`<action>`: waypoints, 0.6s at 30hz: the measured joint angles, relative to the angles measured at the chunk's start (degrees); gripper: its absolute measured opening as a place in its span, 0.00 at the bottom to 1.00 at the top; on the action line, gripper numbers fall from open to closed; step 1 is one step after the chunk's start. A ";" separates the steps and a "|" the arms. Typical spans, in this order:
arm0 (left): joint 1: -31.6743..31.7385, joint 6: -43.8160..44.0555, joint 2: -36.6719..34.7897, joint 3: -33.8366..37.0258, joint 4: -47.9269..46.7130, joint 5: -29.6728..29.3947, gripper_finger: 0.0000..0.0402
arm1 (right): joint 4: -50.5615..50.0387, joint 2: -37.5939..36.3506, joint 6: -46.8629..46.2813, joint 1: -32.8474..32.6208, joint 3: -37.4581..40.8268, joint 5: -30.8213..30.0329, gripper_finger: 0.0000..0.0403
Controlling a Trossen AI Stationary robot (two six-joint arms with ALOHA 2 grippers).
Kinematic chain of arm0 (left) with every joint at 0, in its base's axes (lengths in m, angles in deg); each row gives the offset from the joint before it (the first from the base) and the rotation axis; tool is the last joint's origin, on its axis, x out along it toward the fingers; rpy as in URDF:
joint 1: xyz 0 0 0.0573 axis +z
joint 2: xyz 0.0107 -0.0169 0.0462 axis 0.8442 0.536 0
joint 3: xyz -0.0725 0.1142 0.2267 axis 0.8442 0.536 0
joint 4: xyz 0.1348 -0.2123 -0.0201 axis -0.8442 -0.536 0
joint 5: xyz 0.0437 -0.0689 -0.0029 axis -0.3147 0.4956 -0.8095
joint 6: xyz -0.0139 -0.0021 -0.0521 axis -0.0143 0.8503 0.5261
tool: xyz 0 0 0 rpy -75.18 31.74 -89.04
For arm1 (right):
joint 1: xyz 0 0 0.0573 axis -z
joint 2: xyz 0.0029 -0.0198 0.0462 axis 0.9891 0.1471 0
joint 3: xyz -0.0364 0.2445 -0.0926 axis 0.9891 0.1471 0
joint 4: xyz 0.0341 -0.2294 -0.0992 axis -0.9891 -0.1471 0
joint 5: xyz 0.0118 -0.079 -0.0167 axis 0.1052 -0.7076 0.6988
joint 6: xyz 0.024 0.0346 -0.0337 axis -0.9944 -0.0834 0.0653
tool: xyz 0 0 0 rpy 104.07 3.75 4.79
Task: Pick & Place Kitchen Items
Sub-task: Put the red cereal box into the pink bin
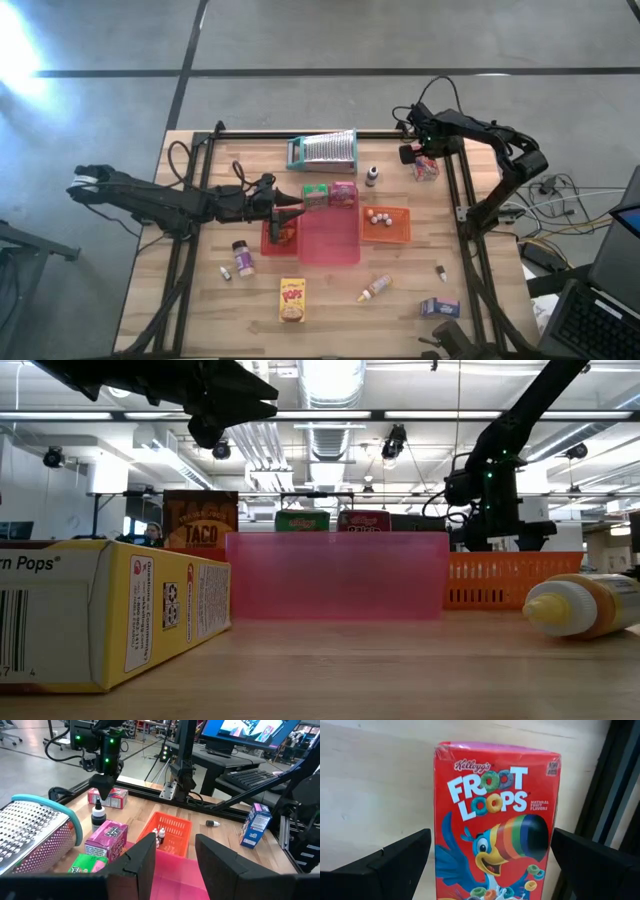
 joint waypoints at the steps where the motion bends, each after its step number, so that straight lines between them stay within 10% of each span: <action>1: 0.00 0.16 0.00 0.00 0.00 0.17 0.36 | 0.15 0.00 -0.01 -0.02 0.00 0.01 0.99; 18: 0.00 0.40 0.00 -0.01 -0.02 0.46 0.36 | 1.61 0.00 -2.07 -3.17 3.16 0.97 0.99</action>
